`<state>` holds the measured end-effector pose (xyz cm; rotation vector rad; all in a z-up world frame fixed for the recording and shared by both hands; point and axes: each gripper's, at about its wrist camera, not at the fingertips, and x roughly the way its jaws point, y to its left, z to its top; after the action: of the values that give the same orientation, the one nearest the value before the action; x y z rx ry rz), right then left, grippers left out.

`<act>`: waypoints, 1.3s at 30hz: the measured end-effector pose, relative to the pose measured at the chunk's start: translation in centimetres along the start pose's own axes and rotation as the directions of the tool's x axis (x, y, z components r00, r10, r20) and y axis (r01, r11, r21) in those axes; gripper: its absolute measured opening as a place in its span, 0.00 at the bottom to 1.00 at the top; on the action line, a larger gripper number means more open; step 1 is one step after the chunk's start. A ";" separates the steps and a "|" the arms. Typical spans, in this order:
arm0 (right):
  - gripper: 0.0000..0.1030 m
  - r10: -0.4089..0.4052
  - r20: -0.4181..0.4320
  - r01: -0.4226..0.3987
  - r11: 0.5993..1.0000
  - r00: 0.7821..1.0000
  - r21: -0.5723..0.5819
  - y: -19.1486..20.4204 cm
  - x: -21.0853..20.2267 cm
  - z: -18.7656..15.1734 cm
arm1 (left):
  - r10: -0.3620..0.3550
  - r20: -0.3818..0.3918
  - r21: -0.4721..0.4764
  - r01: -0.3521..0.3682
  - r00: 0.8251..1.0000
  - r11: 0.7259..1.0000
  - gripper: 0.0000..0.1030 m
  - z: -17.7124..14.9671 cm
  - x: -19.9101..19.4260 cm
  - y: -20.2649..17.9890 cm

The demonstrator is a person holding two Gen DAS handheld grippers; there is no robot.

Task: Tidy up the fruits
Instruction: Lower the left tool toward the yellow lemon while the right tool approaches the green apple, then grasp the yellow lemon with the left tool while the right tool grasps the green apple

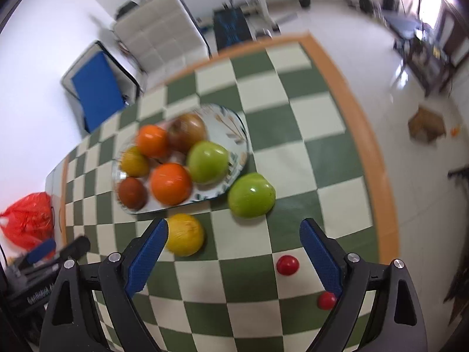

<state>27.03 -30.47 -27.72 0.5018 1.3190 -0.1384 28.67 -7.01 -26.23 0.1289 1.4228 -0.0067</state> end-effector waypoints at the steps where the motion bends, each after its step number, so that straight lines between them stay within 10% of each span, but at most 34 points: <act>1: 0.90 0.002 -0.021 -0.002 1.000 1.000 0.016 -0.5 1.4 0.4 | -0.011 -0.028 -0.012 0.011 1.000 1.000 1.00 0.1 1.0 -0.1; 5: 0.87 0.015 -0.115 -0.009 0.998 0.993 0.056 -1.5 6.5 1.8 | -0.054 -0.095 -0.046 0.049 0.994 0.998 1.00 0.1 3.4 -0.6; 9: 0.62 0.033 -0.177 -0.018 0.996 0.984 0.086 -2.2 9.8 2.1 | -0.087 -0.119 -0.053 0.081 0.989 0.995 1.00 -0.1 4.4 -1.5; 22: 0.59 -0.014 -0.221 0.007 1.000 0.975 -0.030 -3.9 7.5 -3.6 | -0.153 -0.193 0.090 0.173 0.969 0.981 1.00 -0.2 8.5 -7.4; 26: 0.59 -0.006 -0.213 0.002 1.000 0.977 -0.023 -4.1 7.4 -3.9 | -0.146 -0.162 0.173 0.174 0.976 0.969 0.58 -0.4 9.3 -9.5; 39: 0.61 -0.005 -0.207 0.006 1.000 0.978 0.003 -4.8 7.7 -1.6 | -0.089 -0.175 0.154 0.117 0.981 0.981 0.58 -5.9 9.0 -5.6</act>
<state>25.81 -32.65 -36.64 0.5267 1.5240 -0.0947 23.69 -11.39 -36.39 0.1946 1.5951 -0.2036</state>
